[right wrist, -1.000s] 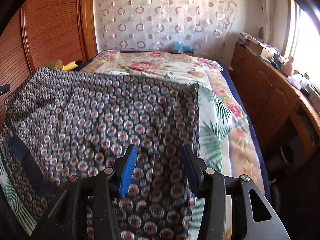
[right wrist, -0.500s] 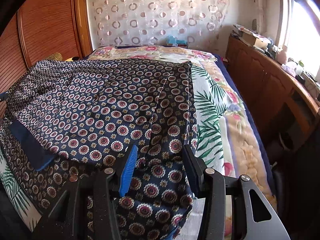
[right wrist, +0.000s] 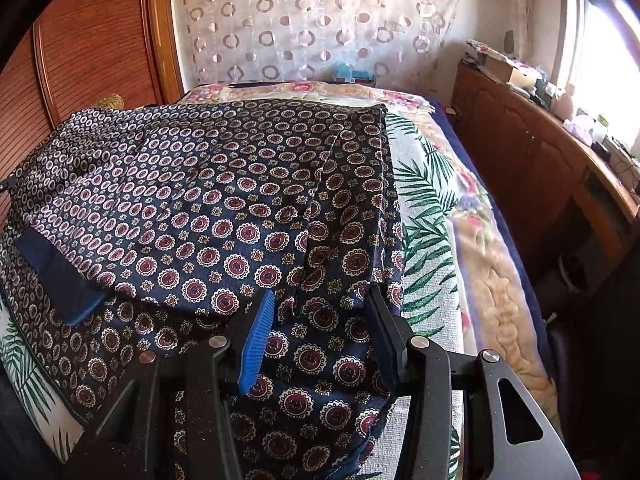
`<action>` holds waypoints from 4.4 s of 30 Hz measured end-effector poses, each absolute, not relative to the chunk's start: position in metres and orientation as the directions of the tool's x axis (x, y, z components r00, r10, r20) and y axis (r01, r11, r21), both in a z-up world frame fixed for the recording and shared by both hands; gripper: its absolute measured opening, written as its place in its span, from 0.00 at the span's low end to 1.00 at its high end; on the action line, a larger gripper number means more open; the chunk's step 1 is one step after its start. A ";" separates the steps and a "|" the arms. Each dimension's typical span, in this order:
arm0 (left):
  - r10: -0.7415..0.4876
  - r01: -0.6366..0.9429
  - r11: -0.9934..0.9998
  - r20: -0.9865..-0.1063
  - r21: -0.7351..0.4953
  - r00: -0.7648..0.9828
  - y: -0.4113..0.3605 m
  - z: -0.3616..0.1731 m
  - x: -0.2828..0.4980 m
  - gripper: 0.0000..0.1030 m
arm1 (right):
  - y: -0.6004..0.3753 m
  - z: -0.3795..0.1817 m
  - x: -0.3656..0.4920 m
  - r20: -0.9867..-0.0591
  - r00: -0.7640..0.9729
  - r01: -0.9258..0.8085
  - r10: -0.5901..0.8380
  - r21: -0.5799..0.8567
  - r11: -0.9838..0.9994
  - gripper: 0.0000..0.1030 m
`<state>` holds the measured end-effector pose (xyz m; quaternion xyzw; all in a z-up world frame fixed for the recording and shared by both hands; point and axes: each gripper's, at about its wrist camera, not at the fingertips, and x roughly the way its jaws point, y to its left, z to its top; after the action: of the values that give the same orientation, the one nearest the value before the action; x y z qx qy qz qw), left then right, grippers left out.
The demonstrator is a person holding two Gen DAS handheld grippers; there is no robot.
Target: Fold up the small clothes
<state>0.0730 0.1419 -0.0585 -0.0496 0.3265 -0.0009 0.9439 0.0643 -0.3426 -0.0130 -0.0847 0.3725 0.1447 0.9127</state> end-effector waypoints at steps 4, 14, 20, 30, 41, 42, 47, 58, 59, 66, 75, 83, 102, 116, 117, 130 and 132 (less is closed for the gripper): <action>-0.054 -0.016 0.994 -0.611 -0.109 0.790 0.140 -0.059 0.073 0.05 | -0.350 -0.012 0.066 -0.701 0.678 -0.321 0.221 -0.012 0.947 0.47; -0.065 -0.002 0.994 -0.597 -0.111 0.799 0.129 -0.053 0.052 0.02 | -0.353 -0.001 0.072 -0.676 0.713 -0.296 0.185 -0.051 0.954 0.47; -0.055 -0.021 0.993 -0.613 -0.117 0.788 0.129 -0.063 0.052 0.02 | -0.356 0.002 0.088 -0.684 0.708 -0.292 0.179 -0.052 0.955 0.47; -0.040 -0.039 0.993 -0.634 -0.110 0.772 0.128 -0.074 0.056 0.02 | -0.349 -0.010 0.108 -0.724 0.670 -0.318 0.166 -0.078 0.945 0.21; -0.058 -0.023 0.991 -0.584 -0.132 0.810 0.130 -0.051 0.040 0.01 | -0.370 0.017 0.085 -0.639 0.728 -0.343 0.249 -0.025 0.939 0.01; -0.059 -0.025 0.990 -0.581 -0.136 0.812 0.132 -0.049 0.038 0.01 | -0.374 0.020 0.081 -0.633 0.730 -0.345 0.256 -0.018 0.939 0.01; -0.061 -0.029 0.990 -0.597 -0.139 0.800 0.137 -0.050 0.024 0.01 | -0.393 0.025 0.061 -0.626 0.733 -0.341 0.264 -0.003 0.940 0.01; -0.041 -0.046 0.993 -0.664 -0.113 0.746 0.137 -0.076 0.010 0.02 | -0.398 0.011 0.055 -0.676 0.704 -0.326 0.216 -0.037 0.945 0.01; -0.038 -0.050 0.992 -0.666 -0.113 0.745 0.138 -0.075 0.012 0.04 | -0.395 0.011 0.057 -0.680 0.702 -0.324 0.211 -0.041 0.945 0.01; -0.007 -0.064 0.994 -0.647 -0.087 0.762 0.140 -0.071 0.012 0.40 | -0.380 0.032 0.057 -0.646 0.740 -0.310 0.188 -0.079 0.947 0.09; 0.020 -0.071 0.996 -0.651 -0.053 0.759 0.133 -0.077 0.011 0.76 | -0.333 0.039 0.057 -0.609 0.757 -0.369 0.235 -0.101 0.924 0.38; 0.027 -0.086 0.995 -0.669 -0.056 0.742 0.135 -0.086 0.012 0.76 | -0.264 0.003 0.067 -0.685 0.669 -0.478 0.290 -0.097 0.873 0.44; -0.020 -0.086 0.990 -0.706 -0.113 0.708 0.140 -0.109 0.005 0.76 | -0.193 -0.050 0.116 -0.735 0.604 -0.523 0.307 -0.075 0.849 0.56; -0.060 -0.092 0.981 -0.711 -0.173 0.701 0.142 -0.111 0.015 0.52 | -0.204 -0.046 0.110 -0.739 0.607 -0.508 0.291 -0.079 0.858 0.74; -0.061 -0.093 0.980 -0.711 -0.175 0.700 0.142 -0.111 0.016 0.52 | -0.205 -0.046 0.110 -0.739 0.607 -0.508 0.292 -0.078 0.858 0.74; -0.105 -0.062 0.976 -0.706 -0.207 0.700 0.138 -0.112 0.022 0.10 | -0.207 -0.046 0.109 -0.739 0.606 -0.508 0.293 -0.076 0.858 0.76; -0.101 -0.056 0.979 -0.698 -0.198 0.709 0.134 -0.109 0.021 0.06 | -0.207 -0.046 0.110 -0.740 0.605 -0.509 0.294 -0.075 0.857 0.76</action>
<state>0.0213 0.1337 -0.1093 -0.1026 0.3814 -0.0123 0.9186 0.1097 -0.2075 -0.0457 -0.1406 0.3819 0.2271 0.8848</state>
